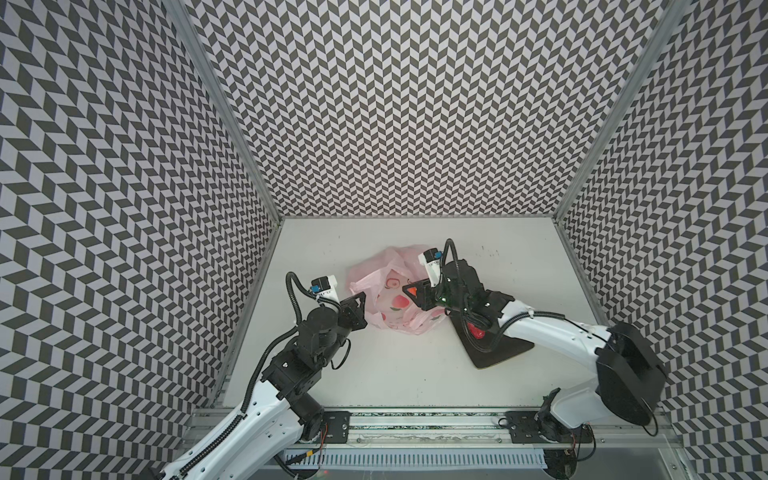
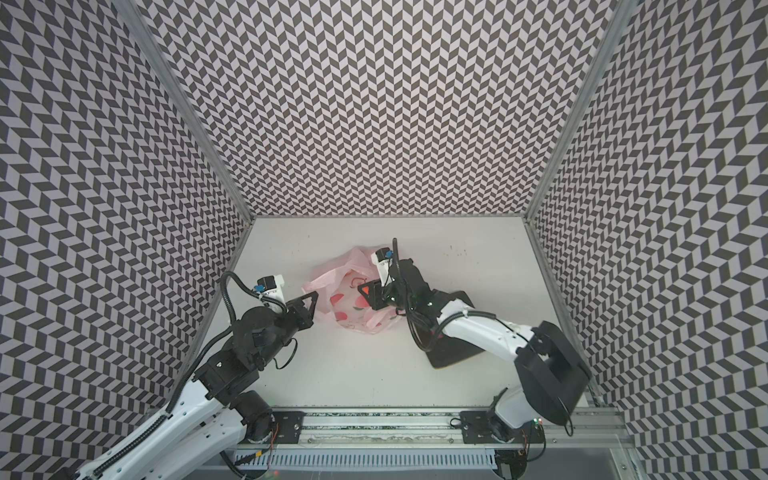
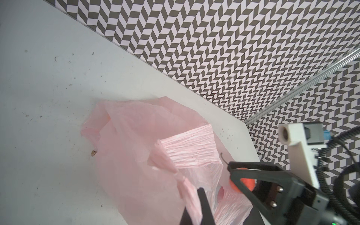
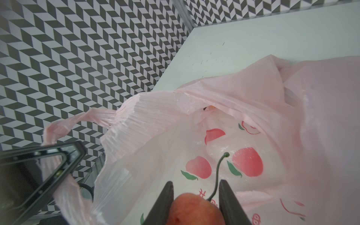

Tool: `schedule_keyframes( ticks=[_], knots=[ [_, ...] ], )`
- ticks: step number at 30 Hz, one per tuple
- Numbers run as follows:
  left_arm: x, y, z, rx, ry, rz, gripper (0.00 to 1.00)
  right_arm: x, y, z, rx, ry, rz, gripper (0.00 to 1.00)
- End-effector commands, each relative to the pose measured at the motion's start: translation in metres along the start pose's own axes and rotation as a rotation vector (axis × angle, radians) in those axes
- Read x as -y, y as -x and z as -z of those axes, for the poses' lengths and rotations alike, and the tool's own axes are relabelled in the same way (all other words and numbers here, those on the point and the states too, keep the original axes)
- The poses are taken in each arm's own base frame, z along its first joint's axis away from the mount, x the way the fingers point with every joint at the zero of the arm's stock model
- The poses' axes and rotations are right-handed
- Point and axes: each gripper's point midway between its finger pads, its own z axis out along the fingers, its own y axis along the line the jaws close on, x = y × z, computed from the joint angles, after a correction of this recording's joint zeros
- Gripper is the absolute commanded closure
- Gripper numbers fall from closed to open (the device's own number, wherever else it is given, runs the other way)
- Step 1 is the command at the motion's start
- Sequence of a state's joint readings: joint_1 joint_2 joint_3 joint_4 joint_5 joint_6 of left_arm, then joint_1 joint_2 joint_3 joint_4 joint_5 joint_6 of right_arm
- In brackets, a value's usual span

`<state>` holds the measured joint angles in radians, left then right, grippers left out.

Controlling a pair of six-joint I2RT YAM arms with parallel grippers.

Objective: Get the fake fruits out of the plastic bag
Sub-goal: 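Carry the peach out of the bag toward the dark tray, then lower the peach onto the tray beside the strawberry and release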

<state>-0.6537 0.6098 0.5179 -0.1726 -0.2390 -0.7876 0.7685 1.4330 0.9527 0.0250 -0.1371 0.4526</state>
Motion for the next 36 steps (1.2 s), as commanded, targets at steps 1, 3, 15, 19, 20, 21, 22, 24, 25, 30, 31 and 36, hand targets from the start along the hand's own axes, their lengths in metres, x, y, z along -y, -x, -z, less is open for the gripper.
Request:
schedule_keyframes(
  ticks=[1,3,15,19,20,21,22,24,25,30,31,36],
  knots=[
    [0.0,-0.004,-0.001,-0.016,-0.004,-0.021,1.0,0.054,0.004,0.036,0.047,-0.216,-0.098,0.85],
    [-0.002,-0.007,-0.001,-0.029,0.003,-0.035,1.0,0.087,0.004,0.062,0.098,-0.337,-0.157,0.87],
    [-0.005,-0.013,0.0,-0.045,0.002,-0.04,1.0,0.202,-0.079,0.13,0.111,-0.736,-0.49,0.88],
    [-0.005,-0.013,0.0,-0.046,0.002,-0.044,1.0,0.215,-0.096,0.122,0.084,-0.739,-0.531,0.84],
    [-0.005,-0.014,0.001,-0.048,0.0,-0.047,1.0,0.22,-0.099,0.122,0.082,-0.746,-0.537,0.84],
    [-0.005,-0.013,0.001,-0.048,-0.002,-0.048,1.0,0.224,-0.102,0.122,0.083,-0.752,-0.544,0.84],
    [-0.005,-0.014,0.001,-0.05,-0.003,-0.051,1.0,0.229,-0.105,0.121,0.079,-0.755,-0.555,0.83],
    [-0.004,-0.013,0.002,-0.049,-0.009,-0.061,1.0,0.234,-0.112,0.119,0.07,-0.748,-0.571,0.82],
    [-0.004,-0.013,0.002,-0.049,-0.009,-0.066,1.0,0.236,-0.115,0.118,0.065,-0.744,-0.579,0.81],
    [-0.001,-0.012,0.002,-0.049,-0.016,-0.076,1.0,0.242,-0.135,0.112,0.004,-0.733,-0.608,0.76],
    [-0.001,-0.012,0.003,-0.049,-0.018,-0.074,1.0,0.243,-0.14,0.112,-0.014,-0.735,-0.616,0.75],
    [-0.002,-0.013,0.004,-0.047,-0.019,-0.077,1.0,0.244,-0.143,0.115,-0.027,-0.738,-0.626,0.41]
  ],
)
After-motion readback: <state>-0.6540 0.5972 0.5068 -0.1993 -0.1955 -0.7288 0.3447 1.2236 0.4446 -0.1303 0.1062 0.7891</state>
